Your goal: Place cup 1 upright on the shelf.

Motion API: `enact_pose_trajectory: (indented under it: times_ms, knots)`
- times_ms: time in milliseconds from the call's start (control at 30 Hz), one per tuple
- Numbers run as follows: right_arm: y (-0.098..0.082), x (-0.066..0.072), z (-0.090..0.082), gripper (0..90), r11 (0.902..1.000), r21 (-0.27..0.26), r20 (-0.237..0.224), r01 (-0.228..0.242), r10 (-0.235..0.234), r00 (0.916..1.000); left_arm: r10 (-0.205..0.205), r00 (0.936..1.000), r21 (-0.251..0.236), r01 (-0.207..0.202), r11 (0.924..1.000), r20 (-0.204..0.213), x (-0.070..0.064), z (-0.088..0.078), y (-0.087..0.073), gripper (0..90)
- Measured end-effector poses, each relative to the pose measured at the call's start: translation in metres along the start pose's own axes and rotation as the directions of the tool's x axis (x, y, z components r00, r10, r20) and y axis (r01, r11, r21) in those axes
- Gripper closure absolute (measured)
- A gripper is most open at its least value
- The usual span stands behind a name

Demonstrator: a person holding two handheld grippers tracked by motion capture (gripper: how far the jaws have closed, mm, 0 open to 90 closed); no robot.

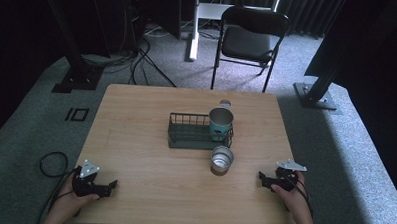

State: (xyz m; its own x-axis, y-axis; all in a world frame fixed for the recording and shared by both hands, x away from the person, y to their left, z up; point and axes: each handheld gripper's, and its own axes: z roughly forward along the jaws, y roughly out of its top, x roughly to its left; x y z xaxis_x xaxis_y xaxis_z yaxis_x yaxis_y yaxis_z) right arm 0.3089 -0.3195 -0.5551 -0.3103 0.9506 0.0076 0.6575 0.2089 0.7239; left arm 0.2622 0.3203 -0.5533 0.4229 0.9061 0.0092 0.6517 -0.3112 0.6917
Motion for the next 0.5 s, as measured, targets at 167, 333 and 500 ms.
enact_pose_trajectory:
  times_ms: [167, 333, 500]
  knots:
    - [0.0, 0.0, 0.0, 11.5, 1.0, 0.001, 0.0, -0.002, 0.002, 1.0, -0.018, 0.9997, 0.003, 0.018, 0.9998, -0.019, -0.0033, 0.0001, 0.0004, 2.5]
    - [-0.0001, 0.0003, 0.0, 11.5, 1.0, 0.002, -0.007, 0.002, -0.002, 1.0, -0.007, 0.9999, 0.004, 0.007, 1.0, -0.012, -0.0026, 0.0005, 0.0009, 2.5]
    - [-0.0001, 0.0003, 0.0, 11.5, 1.0, 0.001, -0.007, 0.002, -0.002, 1.0, 0.003, 1.0, 0.004, -0.003, 1.0, -0.002, -0.0017, 0.0009, 0.0015, 2.6]
